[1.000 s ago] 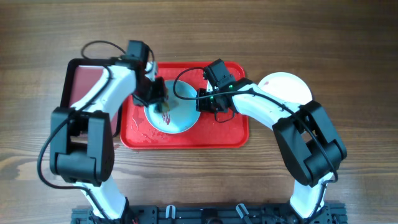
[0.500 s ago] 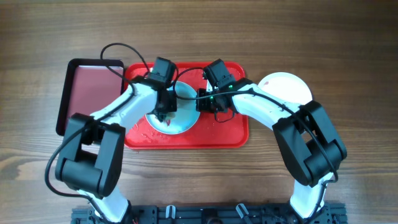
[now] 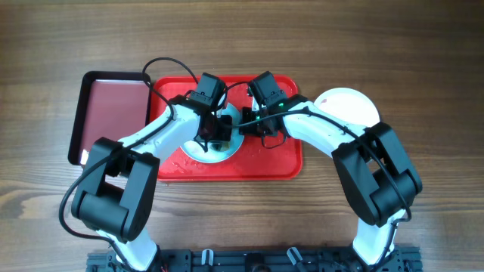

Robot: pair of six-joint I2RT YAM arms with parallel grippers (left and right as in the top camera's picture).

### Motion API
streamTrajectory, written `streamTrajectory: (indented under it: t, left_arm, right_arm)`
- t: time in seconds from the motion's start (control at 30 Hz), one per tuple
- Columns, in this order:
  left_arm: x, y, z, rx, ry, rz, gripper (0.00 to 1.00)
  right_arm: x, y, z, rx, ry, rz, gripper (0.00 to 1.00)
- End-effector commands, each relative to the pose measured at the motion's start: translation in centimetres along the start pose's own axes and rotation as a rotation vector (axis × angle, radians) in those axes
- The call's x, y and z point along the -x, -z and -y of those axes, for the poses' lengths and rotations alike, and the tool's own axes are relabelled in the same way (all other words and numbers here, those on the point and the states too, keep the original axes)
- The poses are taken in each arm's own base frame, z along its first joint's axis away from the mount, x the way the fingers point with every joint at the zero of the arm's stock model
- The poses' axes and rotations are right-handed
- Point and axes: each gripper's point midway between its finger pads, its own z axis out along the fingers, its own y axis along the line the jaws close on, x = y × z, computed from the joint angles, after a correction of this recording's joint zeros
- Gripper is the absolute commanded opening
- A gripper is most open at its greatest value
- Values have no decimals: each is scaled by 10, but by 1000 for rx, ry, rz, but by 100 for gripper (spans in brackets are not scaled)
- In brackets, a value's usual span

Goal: Clean dirty plates on tray and stack at the side
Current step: 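Scrub the tilted plate with the sponge in the left gripper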

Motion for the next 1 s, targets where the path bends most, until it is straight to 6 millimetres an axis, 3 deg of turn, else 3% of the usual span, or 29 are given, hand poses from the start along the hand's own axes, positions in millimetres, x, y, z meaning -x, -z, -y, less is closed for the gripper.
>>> streamTrajectory:
  t: [0.0,0.07,0.13,0.2,0.27,0.33,0.4,0.47,0.6,0.73,0.9,0.97]
  left_arm:
    - [-11,-20,-45,207,126,-4,4]
    - [16,-10,-81,335,246,135,4]
    - [31,-1,-105,405,345,223,4]
    - [28,2,-118,430,398,220,4]
    - [10,1,-119,432,401,140,4]
    - [-22,-5,-104,356,352,-31,4]
    - [-45,-10,-69,145,174,-187,4]
    - [-56,-9,-48,12,48,-253,4]
    - [-64,-12,-13,-193,58,-271,4]
    - [-83,-37,-19,-152,236,-249,4]
    - [-96,-36,6,-220,82,-287,4]
    - [-94,-40,-17,-75,122,-260,4]
  right_arm:
    - [-3,-7,8,-24,6,-11,4]
    - [-3,-7,8,-24,7,-11,4]
    - [-3,-7,8,-24,6,-11,4]
    - [-3,-7,8,-24,6,-11,4]
    - [-3,-7,8,-24,7,-11,4]
    - [-3,-7,8,-24,7,-10,4]
    - [-4,-7,7,-17,7,-15,4]
    - [-3,-5,4,17,-3,-26,4]
    - [0,-4,3,77,-19,-34,4]
    - [1,-4,2,83,-19,-33,4]
    - [1,-4,2,83,-18,-33,4]
    - [1,-4,2,83,-18,-33,4]
